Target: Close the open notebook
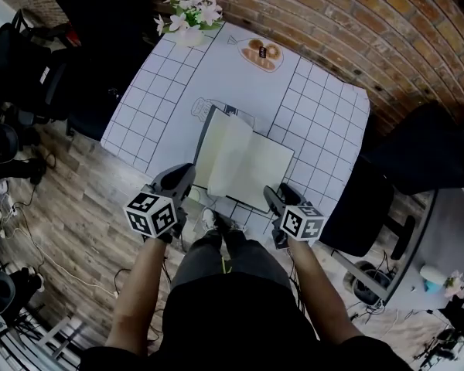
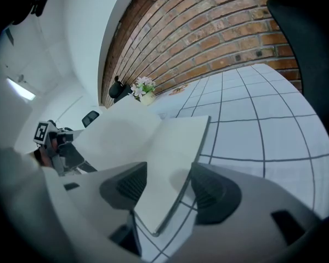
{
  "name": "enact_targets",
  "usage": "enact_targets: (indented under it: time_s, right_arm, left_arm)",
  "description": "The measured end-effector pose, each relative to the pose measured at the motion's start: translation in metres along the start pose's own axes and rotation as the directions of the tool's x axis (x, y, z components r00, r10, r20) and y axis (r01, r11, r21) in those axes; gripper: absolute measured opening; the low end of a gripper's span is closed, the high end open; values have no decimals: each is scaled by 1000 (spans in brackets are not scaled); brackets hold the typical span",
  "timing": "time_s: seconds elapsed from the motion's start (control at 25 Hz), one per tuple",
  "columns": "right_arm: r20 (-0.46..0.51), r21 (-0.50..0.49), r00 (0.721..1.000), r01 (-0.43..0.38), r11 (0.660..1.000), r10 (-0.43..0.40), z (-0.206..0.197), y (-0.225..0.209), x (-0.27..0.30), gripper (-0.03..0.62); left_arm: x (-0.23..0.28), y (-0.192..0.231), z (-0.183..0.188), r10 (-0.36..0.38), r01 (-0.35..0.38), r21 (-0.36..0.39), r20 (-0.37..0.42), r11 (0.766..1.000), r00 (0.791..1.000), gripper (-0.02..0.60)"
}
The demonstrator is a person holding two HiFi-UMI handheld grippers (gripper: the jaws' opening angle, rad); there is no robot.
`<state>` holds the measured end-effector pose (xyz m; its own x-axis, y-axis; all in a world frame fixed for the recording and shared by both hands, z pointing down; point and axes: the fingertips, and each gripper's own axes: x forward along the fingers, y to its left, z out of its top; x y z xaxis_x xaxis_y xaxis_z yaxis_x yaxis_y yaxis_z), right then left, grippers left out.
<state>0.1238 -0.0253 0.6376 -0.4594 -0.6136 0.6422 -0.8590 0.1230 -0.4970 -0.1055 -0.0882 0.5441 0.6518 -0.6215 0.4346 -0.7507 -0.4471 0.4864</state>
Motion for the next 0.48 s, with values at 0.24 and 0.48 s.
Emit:
enact_targets:
  time_s: [0.24, 0.48]
  right_arm:
    - [25, 17, 1000, -17, 1000, 16, 8, 2, -7, 244]
    - [79, 29, 997, 22, 999, -25, 20, -12, -23, 244]
  left_arm:
    - [-1, -21, 5, -35, 35, -1, 27, 999, 999, 28]
    - [0, -45, 8, -91, 90, 17, 40, 996, 995, 29]
